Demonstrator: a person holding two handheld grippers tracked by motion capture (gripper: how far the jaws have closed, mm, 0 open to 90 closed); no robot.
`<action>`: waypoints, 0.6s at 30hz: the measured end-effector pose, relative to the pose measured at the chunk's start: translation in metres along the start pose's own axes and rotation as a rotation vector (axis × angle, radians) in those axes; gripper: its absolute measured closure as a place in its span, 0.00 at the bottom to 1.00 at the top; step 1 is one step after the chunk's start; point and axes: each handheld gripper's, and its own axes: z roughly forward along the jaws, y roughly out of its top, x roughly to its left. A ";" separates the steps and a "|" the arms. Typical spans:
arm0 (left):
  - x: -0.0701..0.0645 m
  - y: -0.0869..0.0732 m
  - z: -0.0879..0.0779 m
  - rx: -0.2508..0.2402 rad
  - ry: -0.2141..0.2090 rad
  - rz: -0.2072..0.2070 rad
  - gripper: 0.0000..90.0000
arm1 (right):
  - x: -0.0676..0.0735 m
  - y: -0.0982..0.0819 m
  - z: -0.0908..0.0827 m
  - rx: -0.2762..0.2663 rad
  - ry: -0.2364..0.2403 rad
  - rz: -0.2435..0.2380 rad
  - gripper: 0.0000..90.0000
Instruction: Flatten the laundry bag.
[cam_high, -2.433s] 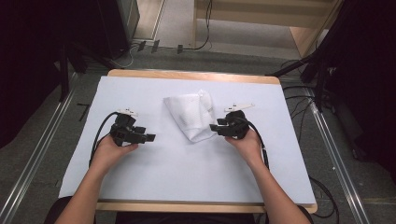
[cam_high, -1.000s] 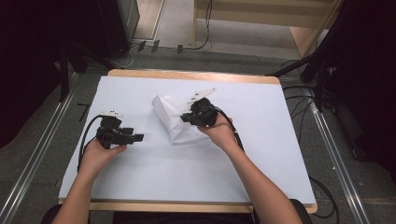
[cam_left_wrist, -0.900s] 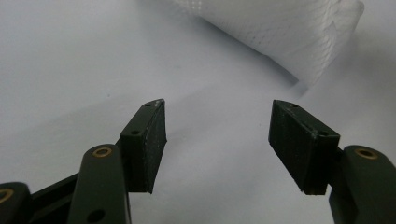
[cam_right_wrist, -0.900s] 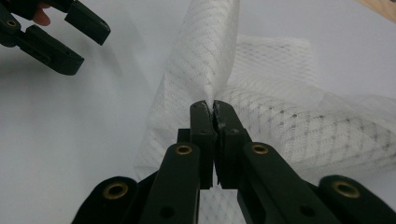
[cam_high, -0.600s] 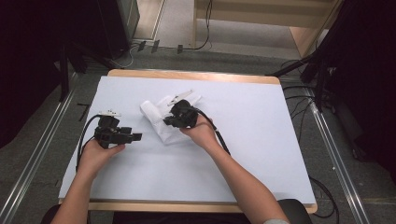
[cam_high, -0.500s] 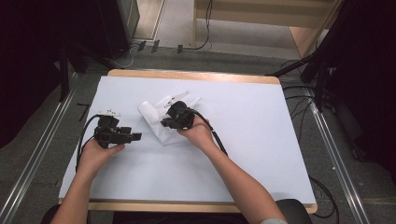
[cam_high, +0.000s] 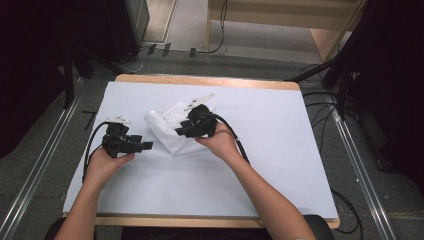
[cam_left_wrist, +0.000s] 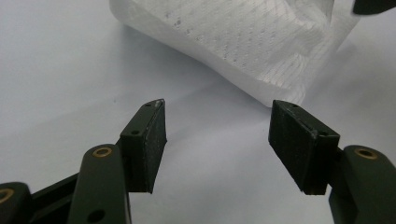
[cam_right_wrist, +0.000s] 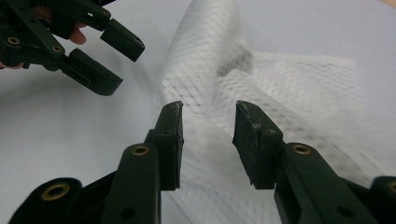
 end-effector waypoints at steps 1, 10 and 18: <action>-0.002 0.002 0.000 -0.004 0.001 0.006 0.42 | -0.004 -0.004 -0.011 -0.003 -0.009 0.010 0.72; -0.010 0.013 -0.001 -0.012 -0.001 0.021 0.42 | -0.025 -0.037 -0.039 -0.001 -0.071 0.058 0.74; -0.007 0.025 0.010 -0.023 -0.004 0.027 0.40 | -0.050 -0.071 -0.038 0.032 -0.124 0.131 0.72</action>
